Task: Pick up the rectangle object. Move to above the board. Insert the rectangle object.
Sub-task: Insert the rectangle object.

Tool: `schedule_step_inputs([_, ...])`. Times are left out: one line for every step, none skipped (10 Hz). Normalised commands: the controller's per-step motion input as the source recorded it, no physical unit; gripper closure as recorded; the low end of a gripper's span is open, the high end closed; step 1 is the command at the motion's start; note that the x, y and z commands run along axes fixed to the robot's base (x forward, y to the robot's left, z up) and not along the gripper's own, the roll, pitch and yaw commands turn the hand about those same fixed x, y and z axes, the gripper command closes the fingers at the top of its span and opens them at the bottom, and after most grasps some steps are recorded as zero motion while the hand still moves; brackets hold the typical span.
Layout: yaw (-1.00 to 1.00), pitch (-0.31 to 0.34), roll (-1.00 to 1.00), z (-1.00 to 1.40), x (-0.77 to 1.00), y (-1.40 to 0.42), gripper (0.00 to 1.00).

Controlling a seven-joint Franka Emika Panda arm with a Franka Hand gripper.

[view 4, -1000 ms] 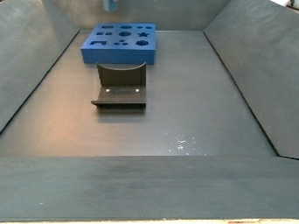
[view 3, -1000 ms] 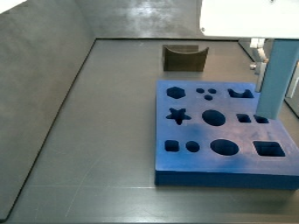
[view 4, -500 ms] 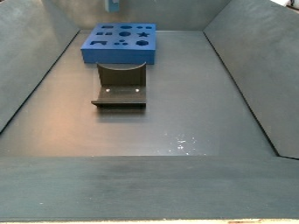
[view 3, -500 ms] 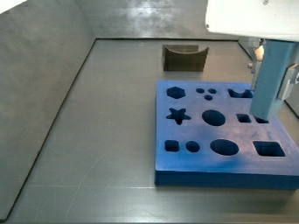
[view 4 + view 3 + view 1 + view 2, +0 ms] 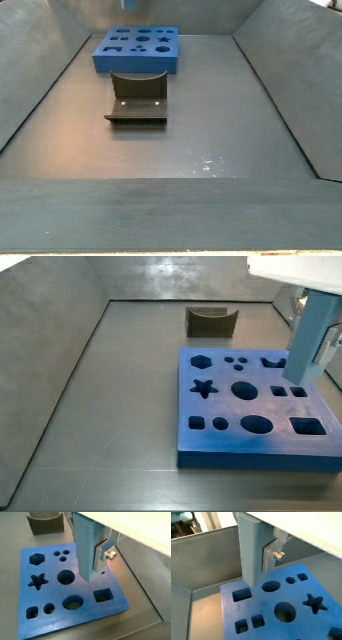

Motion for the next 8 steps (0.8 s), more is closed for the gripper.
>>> schedule_step_inputs([-0.22,0.251,1.00,0.03,0.00,-0.18,1.00])
schedule_step_inputs([-0.17,0.423,1.00,0.09,0.00,-0.25,1.00])
schedule_step_inputs([-0.02,0.031,0.02,-0.05,0.03,-0.01,1.00])
schedule_step_inputs([-1.00,0.000,0.09,-0.10,0.00,0.00,1.00])
schedule_step_inputs([-1.00,0.000,0.09,-0.10,0.00,0.00,1.00])
schedule_step_inputs([-1.00,0.000,0.07,-0.11,0.00,0.00,1.00])
schedule_step_inputs([-1.00,0.000,0.03,-0.13,0.00,0.00,1.00])
schedule_step_inputs([-1.00,0.000,0.00,-0.16,0.00,0.00,1.00])
